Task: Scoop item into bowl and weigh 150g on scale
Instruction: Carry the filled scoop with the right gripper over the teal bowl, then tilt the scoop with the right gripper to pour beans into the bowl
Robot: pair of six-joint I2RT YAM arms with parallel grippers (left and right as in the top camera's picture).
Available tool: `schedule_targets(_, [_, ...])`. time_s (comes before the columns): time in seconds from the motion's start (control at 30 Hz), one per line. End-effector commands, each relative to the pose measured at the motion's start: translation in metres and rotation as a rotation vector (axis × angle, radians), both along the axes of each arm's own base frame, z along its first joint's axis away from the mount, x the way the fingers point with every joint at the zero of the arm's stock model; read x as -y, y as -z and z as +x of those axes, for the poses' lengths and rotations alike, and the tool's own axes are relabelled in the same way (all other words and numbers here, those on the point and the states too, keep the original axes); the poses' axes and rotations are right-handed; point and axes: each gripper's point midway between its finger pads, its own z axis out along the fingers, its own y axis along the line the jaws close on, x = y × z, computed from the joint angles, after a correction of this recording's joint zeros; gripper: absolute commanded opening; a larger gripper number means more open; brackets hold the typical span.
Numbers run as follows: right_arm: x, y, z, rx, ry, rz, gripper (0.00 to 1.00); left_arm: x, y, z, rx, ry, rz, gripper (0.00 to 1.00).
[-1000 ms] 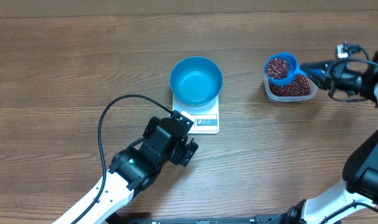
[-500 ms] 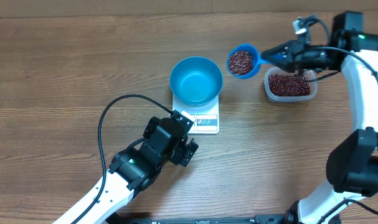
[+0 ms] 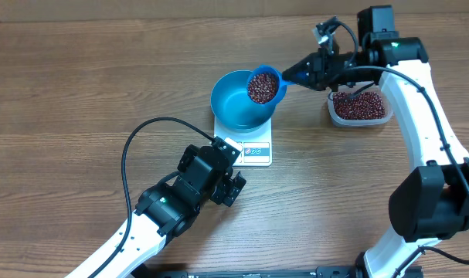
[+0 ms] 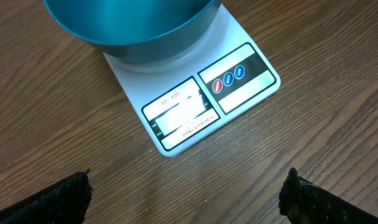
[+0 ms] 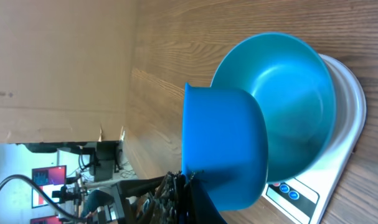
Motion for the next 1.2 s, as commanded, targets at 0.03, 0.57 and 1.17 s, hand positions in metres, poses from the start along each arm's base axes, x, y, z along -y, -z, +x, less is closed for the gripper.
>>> schedule_targets(0.03, [-0.014, -0.011, 0.007, 0.02, 0.022, -0.014, 0.04, -0.005, 0.002, 0.001, 0.011, 0.001, 0.021, 0.99])
schedule_targets(0.57, [-0.041, 0.018, 0.015, 0.068, 0.097, -0.27, 0.04, -0.005, 0.002, 0.001, 0.011, 0.0, 0.02, 1.0])
schedule_targets(1.17, [-0.055, 0.034, 0.022, 0.251, 0.108, -0.537, 0.04, -0.005, 0.002, 0.001, 0.011, 0.001, 0.021, 1.0])
